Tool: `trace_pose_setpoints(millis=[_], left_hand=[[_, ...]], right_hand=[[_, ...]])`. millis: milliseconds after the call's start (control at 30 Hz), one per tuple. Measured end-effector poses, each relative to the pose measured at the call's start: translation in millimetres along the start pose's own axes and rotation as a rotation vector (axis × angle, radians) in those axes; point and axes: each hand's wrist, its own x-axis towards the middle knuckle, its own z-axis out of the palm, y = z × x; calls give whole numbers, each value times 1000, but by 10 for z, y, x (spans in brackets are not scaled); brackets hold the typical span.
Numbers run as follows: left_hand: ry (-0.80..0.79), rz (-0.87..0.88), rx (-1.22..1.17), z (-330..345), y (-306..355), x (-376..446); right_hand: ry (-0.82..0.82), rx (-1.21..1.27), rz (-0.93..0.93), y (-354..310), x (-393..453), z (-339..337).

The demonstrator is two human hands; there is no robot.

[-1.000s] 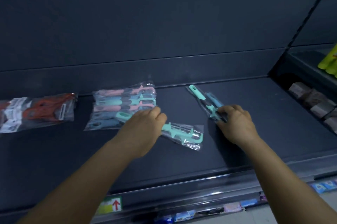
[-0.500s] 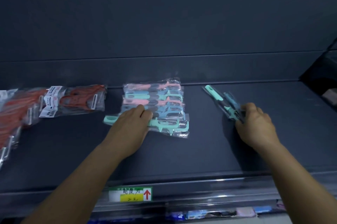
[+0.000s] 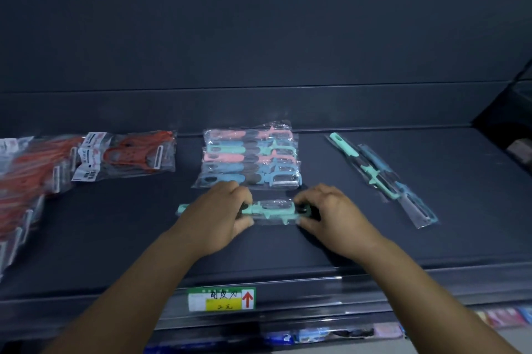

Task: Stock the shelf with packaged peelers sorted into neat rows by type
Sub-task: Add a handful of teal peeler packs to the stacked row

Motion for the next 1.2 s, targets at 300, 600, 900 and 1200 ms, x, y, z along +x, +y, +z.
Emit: trace_pose_setpoints(millis=[300,600,900,1200], left_hand=[[89,-25,-99,-23,4,-40],[42,-52,-150,-159,-21,306],[96,-72,-132,-103,-78,479],[246,75,16,18,-46,186]], right_hand=[[60,-1,-4,-47,-7,-20],[167,61,113,-74,-19,4],[183,35,174,-125,89,0],[173,-2,219,-270,262,52]])
